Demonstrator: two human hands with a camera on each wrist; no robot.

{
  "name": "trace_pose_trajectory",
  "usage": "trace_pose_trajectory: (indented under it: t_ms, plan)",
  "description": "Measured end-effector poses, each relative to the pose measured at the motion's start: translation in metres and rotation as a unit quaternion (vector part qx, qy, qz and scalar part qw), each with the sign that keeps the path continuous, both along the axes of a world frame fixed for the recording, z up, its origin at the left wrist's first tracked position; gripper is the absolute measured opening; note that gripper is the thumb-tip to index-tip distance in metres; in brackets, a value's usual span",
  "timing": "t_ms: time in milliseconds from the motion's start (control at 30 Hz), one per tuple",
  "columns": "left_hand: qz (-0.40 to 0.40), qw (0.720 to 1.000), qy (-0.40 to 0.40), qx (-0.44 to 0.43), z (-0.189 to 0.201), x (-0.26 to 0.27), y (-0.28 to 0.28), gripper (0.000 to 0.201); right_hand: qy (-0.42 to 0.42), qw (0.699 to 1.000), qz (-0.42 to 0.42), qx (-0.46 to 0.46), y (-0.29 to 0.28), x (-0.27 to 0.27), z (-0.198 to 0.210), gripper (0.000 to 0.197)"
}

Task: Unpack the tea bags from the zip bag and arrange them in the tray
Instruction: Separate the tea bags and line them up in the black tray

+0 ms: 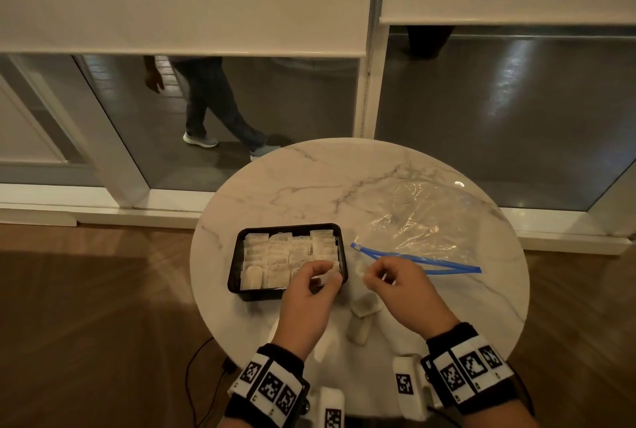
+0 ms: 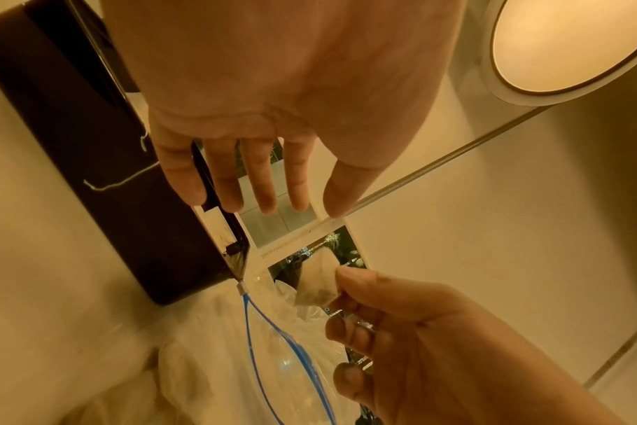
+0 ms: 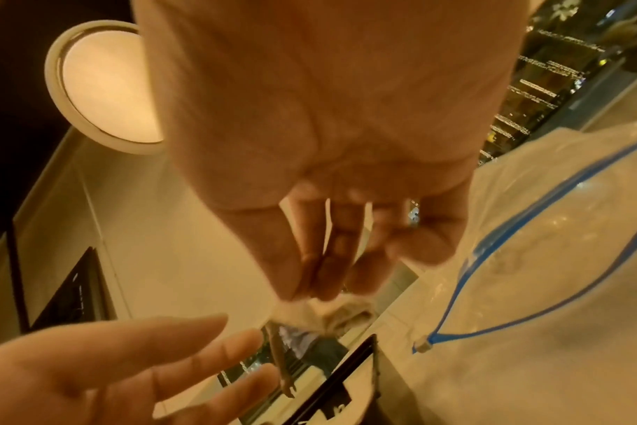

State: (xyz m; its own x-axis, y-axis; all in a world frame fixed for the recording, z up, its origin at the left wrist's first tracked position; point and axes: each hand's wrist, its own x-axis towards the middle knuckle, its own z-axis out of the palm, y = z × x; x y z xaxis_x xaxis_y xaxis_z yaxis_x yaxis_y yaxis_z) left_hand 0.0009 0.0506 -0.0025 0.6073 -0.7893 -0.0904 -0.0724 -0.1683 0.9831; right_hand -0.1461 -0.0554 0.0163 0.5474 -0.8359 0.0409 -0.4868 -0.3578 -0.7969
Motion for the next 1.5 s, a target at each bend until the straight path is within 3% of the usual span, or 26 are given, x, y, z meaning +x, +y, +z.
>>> trace_pose_trajectory:
  t_ms: [67,133,233,300,433,533,767,833,900,967,1033,1200,1367,1500]
  plan:
    - [-0.024,0.999,-0.022,0.000,0.000,0.004,0.001,0.013,0.049,0.997,0.058,-0.004,0.001,0.002,-0.002,0.014]
    - [-0.067,0.997,-0.043,0.006,0.002,0.005,0.003,0.016,0.118,0.987,0.083,-0.066,0.003,0.005,-0.004,0.013]
    - [-0.129,0.988,-0.073,0.033,0.000,0.004,0.005,0.012,0.130,0.980,0.118,-0.094,0.006,0.011,-0.006,0.013]
    - [-0.141,0.988,-0.050,0.031,-0.002,0.004,0.006,0.009,0.126,0.978,0.125,-0.106,0.007,0.014,-0.006,0.012]
    - [-0.095,0.994,-0.047,0.029,-0.007,0.008,0.007,0.006,0.067,0.989,0.112,-0.062,0.010,0.019,-0.006,0.010]
    - [-0.052,0.999,-0.002,0.003,-0.007,0.012,0.008,0.007,0.026,0.995,0.100,-0.007,0.009,0.022,-0.010,0.004]
    - [0.009,0.999,0.041,-0.022,-0.004,0.021,0.008,0.008,-0.104,0.982,0.090,0.133,0.014,0.038,-0.017,0.006]
    - [0.032,0.999,-0.001,-0.010,-0.009,0.027,0.008,0.010,-0.117,0.979,0.068,0.152,0.015,0.043,-0.020,0.004]
    - [0.035,0.985,-0.164,0.049,-0.015,0.041,0.010,0.014,-0.109,0.983,0.044,0.141,0.011,0.049,-0.025,0.003]
    - [0.009,0.918,-0.370,0.145,-0.020,0.054,0.015,0.023,-0.115,0.983,0.023,0.142,0.006,0.057,-0.029,0.003]
    - [-0.014,0.869,-0.444,0.217,-0.023,0.063,0.019,0.030,-0.129,0.980,0.003,0.150,0.003,0.065,-0.031,0.003]
    - [-0.059,0.851,-0.442,0.278,-0.033,0.066,0.017,0.036,-0.118,0.986,-0.003,0.114,-0.004,0.089,-0.037,0.011]
    - [-0.067,0.857,-0.415,0.297,-0.038,0.068,0.014,0.039,0.006,0.999,0.046,0.009,-0.016,0.115,-0.037,0.007]
    - [-0.071,0.850,-0.418,0.314,-0.041,0.069,0.013,0.045,0.075,0.994,0.084,-0.009,-0.022,0.137,-0.041,0.006]
